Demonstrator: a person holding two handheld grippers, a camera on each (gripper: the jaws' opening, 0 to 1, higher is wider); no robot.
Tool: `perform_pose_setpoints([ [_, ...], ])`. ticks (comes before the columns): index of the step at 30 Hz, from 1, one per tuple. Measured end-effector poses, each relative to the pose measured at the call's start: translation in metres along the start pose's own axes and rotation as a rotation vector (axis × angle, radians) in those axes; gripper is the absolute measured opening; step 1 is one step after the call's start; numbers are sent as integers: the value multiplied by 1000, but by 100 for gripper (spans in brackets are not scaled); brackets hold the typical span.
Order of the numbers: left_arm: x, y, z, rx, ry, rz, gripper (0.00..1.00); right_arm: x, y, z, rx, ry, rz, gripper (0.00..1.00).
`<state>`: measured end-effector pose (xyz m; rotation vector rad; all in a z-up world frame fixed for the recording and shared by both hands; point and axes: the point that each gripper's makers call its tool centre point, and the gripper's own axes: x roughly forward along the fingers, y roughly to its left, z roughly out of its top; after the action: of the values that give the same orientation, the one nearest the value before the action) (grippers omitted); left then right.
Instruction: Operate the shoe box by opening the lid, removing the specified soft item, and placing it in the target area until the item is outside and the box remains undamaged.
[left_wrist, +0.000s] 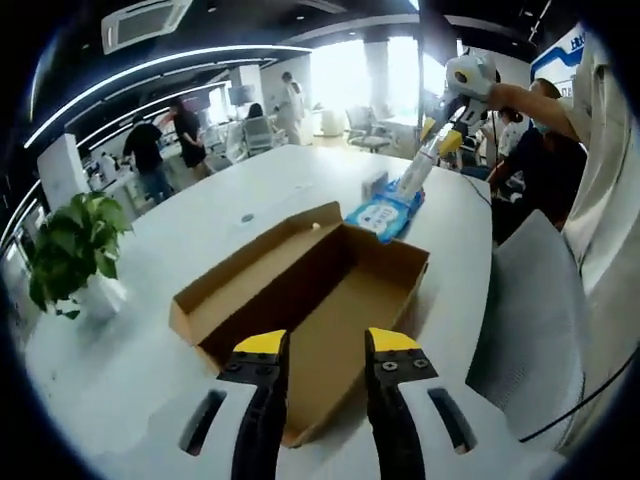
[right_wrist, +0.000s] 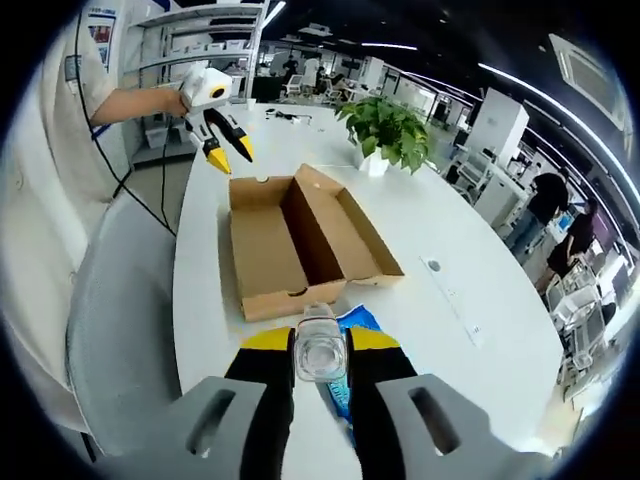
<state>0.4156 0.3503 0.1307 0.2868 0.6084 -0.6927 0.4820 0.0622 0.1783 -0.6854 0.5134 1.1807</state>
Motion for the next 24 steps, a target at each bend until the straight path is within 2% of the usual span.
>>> perform_pose_setpoints([
  [6, -5, 10, -14, -53, 14, 50, 24, 3, -16, -4, -45, 39, 11, 16],
  [13, -11, 27, -37, -126, 48, 143, 19, 7, -36, -7, -83, 77, 19, 16],
  [20, -12, 35, -55, -170, 72, 191, 18, 15, -55, -11, -122, 120, 23, 16],
  [24, -11, 38, -69, -191, 113, 228, 17, 20, -64, -14, -140, 143, 31, 16],
])
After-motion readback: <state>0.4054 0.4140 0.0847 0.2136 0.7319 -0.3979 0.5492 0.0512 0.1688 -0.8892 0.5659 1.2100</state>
